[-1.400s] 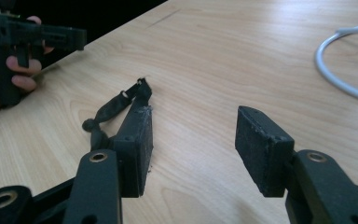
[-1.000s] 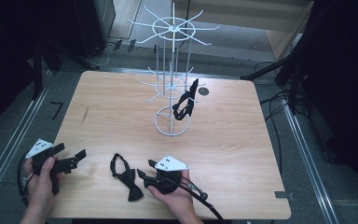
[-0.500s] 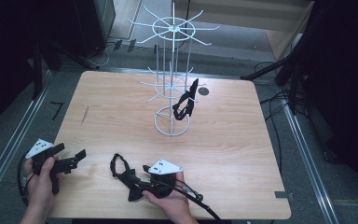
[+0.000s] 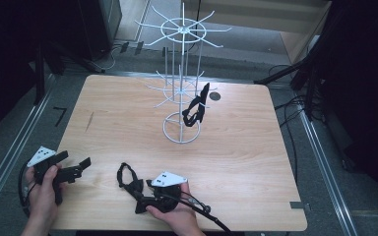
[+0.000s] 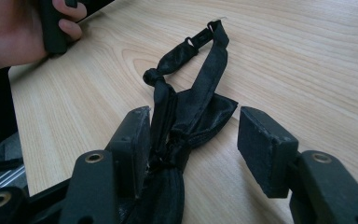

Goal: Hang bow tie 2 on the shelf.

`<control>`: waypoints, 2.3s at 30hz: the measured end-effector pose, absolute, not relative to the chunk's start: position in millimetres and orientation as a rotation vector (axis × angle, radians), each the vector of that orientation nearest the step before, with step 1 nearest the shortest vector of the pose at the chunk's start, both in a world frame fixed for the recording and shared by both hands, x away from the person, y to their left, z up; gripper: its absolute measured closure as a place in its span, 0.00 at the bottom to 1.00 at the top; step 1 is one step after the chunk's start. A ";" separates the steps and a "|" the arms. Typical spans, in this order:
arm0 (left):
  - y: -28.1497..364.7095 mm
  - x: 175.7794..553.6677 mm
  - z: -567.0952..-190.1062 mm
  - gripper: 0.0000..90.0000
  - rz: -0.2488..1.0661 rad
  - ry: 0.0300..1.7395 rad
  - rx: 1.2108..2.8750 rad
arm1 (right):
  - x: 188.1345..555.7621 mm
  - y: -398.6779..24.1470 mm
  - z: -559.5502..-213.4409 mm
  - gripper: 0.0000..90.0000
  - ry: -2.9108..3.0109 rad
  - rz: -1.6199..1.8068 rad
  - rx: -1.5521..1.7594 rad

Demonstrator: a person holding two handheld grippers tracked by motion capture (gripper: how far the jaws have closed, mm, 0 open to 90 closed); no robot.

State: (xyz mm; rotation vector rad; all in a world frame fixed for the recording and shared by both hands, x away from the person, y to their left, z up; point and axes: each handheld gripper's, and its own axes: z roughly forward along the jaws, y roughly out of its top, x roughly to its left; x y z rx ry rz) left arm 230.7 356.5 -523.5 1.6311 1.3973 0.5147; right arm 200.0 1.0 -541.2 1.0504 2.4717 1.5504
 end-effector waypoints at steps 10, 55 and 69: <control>356.5 230.7 -523.5 0.00 0.513 1.397 1.630 | 196.2 4.6 -541.6 0.47 2.508 1.569 1.031; 356.6 230.7 -523.5 0.00 0.513 1.399 1.628 | 195.6 -13.6 -517.4 0.87 2.347 1.459 0.905; 356.5 230.7 -523.5 0.00 0.513 1.399 1.628 | 200.9 -34.8 -497.7 0.86 2.180 1.502 0.897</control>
